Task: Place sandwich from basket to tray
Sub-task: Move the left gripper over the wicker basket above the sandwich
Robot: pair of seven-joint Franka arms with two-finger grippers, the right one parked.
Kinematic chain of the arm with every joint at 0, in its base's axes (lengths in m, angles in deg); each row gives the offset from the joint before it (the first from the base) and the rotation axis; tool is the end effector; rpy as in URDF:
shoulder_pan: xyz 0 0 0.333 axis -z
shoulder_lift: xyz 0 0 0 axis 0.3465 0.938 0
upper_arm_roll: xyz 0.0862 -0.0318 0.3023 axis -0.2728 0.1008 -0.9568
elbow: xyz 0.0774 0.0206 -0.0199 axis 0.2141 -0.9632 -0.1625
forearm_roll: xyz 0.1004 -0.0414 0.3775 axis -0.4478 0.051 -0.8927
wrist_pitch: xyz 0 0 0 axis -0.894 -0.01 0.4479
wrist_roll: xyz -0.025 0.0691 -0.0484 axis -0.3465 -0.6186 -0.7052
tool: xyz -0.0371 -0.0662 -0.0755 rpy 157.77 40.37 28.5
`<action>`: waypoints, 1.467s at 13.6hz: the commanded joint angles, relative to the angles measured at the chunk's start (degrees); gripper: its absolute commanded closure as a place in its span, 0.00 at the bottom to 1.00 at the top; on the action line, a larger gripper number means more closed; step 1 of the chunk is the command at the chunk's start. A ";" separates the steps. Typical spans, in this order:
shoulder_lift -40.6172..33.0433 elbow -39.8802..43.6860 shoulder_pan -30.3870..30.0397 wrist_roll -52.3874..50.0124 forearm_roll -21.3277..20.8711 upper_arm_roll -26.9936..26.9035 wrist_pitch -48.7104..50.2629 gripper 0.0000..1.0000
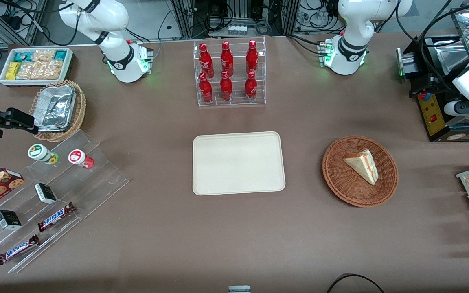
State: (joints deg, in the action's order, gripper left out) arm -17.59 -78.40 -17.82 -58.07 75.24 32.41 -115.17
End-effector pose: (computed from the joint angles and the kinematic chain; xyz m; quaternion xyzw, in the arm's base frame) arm 0.5187 -0.0079 0.6145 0.9904 -0.0518 -0.1283 0.0047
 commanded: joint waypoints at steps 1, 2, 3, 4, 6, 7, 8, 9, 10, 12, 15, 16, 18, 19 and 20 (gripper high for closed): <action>-0.89 -0.70 0.71 -1.84 -1.40 -0.20 -1.55 0.00; -0.81 -0.88 0.71 -1.85 -1.84 -0.20 -1.82 0.00; 0.06 -0.97 0.71 -1.85 -2.02 -0.20 -2.95 0.00; 0.51 -1.40 0.79 -1.93 -2.19 -0.20 -4.01 0.00; 0.77 -3.76 0.79 -1.93 -3.86 -0.11 -7.43 0.00; 0.69 -5.78 0.97 -2.02 -4.47 0.06 -9.36 0.00; 0.60 -7.63 1.14 -2.02 -4.57 0.24 -11.30 0.00; 0.42 -9.39 1.06 -2.28 -4.57 0.24 -12.97 0.00; 0.16 -11.14 1.06 -2.98 -4.48 0.24 -14.38 0.00; -0.19 -14.57 1.15 -3.69 -4.22 0.24 -17.71 0.00; -0.11 -19.93 1.06 -4.13 -3.51 0.24 -23.86 0.00; 0.24 -20.91 0.97 -5.61 -3.51 0.24 -25.54 0.00; 1.56 -21.88 0.71 -6.59 -2.81 0.15 -27.91 0.00; 2.26 -22.32 0.62 -6.77 -2.63 0.15 -29.06 0.00; 3.05 -22.58 0.62 -7.03 -2.55 0.07 -30.29 0.00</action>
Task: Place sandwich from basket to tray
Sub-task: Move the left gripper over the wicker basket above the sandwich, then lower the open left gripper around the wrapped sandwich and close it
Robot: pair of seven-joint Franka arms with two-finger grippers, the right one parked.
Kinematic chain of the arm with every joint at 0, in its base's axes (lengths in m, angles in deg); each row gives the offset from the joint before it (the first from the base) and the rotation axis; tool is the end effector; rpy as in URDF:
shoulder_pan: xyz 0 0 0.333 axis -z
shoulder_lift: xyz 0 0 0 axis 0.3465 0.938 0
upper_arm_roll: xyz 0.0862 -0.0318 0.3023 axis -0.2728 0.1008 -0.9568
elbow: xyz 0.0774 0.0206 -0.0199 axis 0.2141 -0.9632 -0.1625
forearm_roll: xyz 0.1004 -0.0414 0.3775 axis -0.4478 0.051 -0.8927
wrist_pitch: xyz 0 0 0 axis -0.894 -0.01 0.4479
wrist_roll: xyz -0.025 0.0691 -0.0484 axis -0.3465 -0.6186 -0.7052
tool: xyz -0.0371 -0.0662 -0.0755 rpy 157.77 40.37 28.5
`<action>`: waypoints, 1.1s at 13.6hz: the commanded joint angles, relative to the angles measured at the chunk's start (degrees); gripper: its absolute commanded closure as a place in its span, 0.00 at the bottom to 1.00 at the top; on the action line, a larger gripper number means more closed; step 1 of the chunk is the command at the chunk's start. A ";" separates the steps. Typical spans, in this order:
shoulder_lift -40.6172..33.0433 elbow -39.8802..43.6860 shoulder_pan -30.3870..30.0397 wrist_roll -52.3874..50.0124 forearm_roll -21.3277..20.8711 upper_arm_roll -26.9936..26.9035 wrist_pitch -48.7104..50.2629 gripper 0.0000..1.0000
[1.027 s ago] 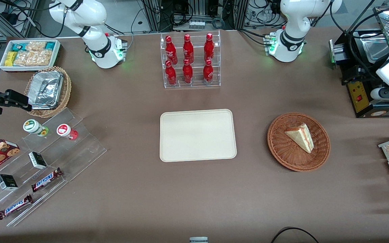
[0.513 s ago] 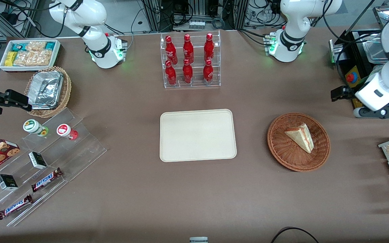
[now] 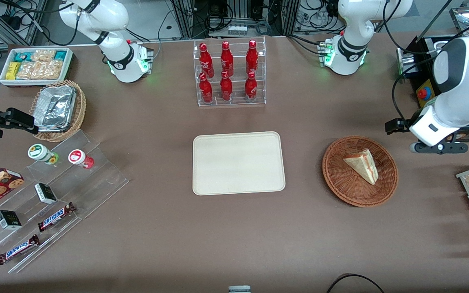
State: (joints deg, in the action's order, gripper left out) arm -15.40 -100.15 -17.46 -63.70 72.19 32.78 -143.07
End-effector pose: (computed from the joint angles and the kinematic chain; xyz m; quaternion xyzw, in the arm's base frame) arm 0.5432 -0.0108 0.4528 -0.9951 0.0174 0.0935 0.0276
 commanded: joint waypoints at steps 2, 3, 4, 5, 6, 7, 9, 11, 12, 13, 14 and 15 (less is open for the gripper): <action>2.97 -1.45 0.26 -5.33 0.51 -0.30 -5.37 0.00; 3.24 -2.85 0.35 -7.18 0.51 -0.21 -7.56 0.00; 3.24 -4.60 0.35 -9.37 0.51 -0.21 -10.11 0.00; 3.15 -6.27 0.44 -13.05 0.51 -0.21 -12.39 0.00; 3.15 -7.42 0.79 -17.44 0.51 -0.21 -13.98 0.00; 3.33 -7.95 1.14 -21.14 0.51 -0.13 -15.13 0.00; 4.03 -8.92 2.11 -28.08 0.51 -0.13 -17.33 0.00; 4.56 -10.59 2.72 -36.34 0.51 -0.13 -21.10 0.00; 4.65 -11.90 2.98 -39.25 0.51 -0.13 -23.29 0.00; 4.99 -12.87 3.07 -41.19 0.51 -0.13 -25.49 0.00; 5.69 -13.66 3.25 -43.13 0.51 -0.13 -27.25 0.00; 6.05 -14.28 3.25 -45.06 0.51 -0.13 -29.01 0.00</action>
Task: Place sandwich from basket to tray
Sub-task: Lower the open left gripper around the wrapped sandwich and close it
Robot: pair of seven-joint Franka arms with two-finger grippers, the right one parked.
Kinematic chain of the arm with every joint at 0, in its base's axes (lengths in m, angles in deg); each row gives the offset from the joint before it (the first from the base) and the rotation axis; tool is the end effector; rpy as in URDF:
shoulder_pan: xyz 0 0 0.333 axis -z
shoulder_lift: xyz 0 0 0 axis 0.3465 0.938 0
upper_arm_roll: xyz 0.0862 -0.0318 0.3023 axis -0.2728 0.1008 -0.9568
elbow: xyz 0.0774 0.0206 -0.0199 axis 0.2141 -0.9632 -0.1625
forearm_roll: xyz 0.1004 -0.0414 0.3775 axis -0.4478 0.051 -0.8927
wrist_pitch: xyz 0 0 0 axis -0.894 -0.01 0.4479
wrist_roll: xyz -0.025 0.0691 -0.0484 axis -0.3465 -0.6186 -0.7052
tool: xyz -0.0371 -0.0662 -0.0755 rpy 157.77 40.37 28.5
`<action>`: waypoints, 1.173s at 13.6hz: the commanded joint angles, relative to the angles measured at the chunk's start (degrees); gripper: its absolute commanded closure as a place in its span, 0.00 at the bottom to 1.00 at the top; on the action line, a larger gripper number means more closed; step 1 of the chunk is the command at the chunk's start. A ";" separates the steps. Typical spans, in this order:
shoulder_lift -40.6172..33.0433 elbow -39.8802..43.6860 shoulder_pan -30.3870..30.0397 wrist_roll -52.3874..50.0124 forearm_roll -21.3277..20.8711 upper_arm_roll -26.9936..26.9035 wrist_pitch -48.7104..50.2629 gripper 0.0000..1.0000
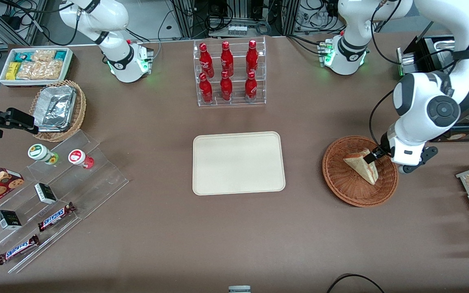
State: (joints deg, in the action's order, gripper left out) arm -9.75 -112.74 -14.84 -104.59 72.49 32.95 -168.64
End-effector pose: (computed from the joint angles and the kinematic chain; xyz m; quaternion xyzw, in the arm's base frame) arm 0.5452 -0.0406 0.3345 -0.9524 -0.3026 0.0201 0.0301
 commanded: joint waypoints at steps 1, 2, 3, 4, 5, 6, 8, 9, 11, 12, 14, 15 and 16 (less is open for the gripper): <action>0.75 -2.39 0.72 -5.15 0.21 -0.29 -4.94 0.00; 1.01 -2.66 0.98 -5.68 0.29 -0.29 -5.56 0.00; 1.45 -2.66 0.98 -6.73 0.29 -0.29 -6.09 0.00; 1.89 -2.75 0.98 -7.69 0.29 -0.29 -6.97 0.00; 2.24 -2.92 0.98 -8.14 0.47 -0.29 -7.67 0.00; 2.85 -3.19 1.07 -8.23 0.64 -0.29 -8.55 0.00; 3.56 -5.11 1.68 -8.23 0.73 -0.29 -11.97 0.00; 3.74 -6.08 1.77 -8.32 0.73 -0.29 -13.64 0.00; 4.70 -7.40 1.77 -8.32 0.82 -0.29 -16.11 0.00; 5.05 -7.67 1.77 -8.32 0.82 -0.29 -16.47 0.00; 5.15 -7.85 1.77 -8.23 0.73 -0.29 -16.38 0.14; 5.06 -8.20 1.77 -8.06 0.73 -0.29 -16.38 0.32; 5.06 -8.37 1.77 -7.88 0.65 -0.29 -16.29 0.55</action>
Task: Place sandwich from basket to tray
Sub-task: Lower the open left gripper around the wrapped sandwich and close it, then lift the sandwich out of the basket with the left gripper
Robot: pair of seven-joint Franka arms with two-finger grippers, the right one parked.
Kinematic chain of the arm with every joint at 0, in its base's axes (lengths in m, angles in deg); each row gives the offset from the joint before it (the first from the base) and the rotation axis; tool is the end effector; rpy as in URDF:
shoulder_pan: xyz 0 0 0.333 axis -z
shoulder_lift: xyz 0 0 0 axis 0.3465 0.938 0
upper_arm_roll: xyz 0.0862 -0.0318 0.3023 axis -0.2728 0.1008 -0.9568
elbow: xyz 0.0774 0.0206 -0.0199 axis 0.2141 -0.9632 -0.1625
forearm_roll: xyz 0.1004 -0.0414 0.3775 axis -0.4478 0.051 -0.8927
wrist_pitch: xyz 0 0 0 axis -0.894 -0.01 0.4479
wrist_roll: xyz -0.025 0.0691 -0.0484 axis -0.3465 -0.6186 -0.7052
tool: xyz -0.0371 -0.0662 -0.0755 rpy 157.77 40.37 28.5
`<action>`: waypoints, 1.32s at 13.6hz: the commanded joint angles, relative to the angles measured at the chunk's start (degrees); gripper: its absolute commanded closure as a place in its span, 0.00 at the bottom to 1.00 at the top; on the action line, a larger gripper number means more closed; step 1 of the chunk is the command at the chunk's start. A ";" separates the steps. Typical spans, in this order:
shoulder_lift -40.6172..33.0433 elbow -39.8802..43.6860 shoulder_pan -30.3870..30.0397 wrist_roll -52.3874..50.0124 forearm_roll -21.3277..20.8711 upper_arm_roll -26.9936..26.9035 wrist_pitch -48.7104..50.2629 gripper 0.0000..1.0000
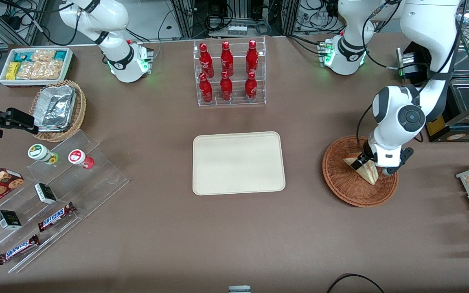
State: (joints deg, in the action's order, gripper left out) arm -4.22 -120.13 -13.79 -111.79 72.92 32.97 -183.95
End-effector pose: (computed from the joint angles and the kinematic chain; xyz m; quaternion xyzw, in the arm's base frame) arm 0.5264 -0.0506 0.2527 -0.9358 -0.3521 0.0019 0.0169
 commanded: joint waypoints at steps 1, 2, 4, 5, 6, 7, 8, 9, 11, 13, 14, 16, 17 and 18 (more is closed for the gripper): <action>-0.56 -0.99 0.81 -0.43 0.04 -0.31 -0.72 0.76; -0.91 -1.08 0.72 -0.16 0.04 -0.31 -0.28 0.91; -1.87 -0.82 0.81 -0.07 -0.22 -0.31 1.82 1.00; -2.32 -0.64 0.81 -0.07 -0.31 -0.31 2.70 1.00; -3.19 -0.38 0.81 0.02 -0.49 -0.31 4.19 1.00; -3.72 0.15 0.81 0.02 -0.49 -0.31 5.34 1.00; -4.51 0.85 0.81 0.89 -0.49 -0.31 7.00 1.00; -4.86 2.25 0.90 1.77 -0.49 -0.05 9.63 1.00; -5.04 6.46 0.90 1.86 -0.40 1.79 15.95 1.00; -5.57 10.07 0.90 1.78 -0.40 3.37 20.88 1.00; -5.75 11.30 0.90 1.51 -0.31 4.51 22.47 1.00; -5.83 13.33 0.90 0.90 -0.23 6.62 24.59 1.00; -5.75 14.21 0.90 0.81 -0.23 8.02 25.56 1.00; -5.75 14.91 0.90 0.81 -0.23 9.52 26.26 1.00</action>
State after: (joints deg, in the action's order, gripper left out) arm -9.78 -107.02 -13.30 -110.44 72.83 40.53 -160.09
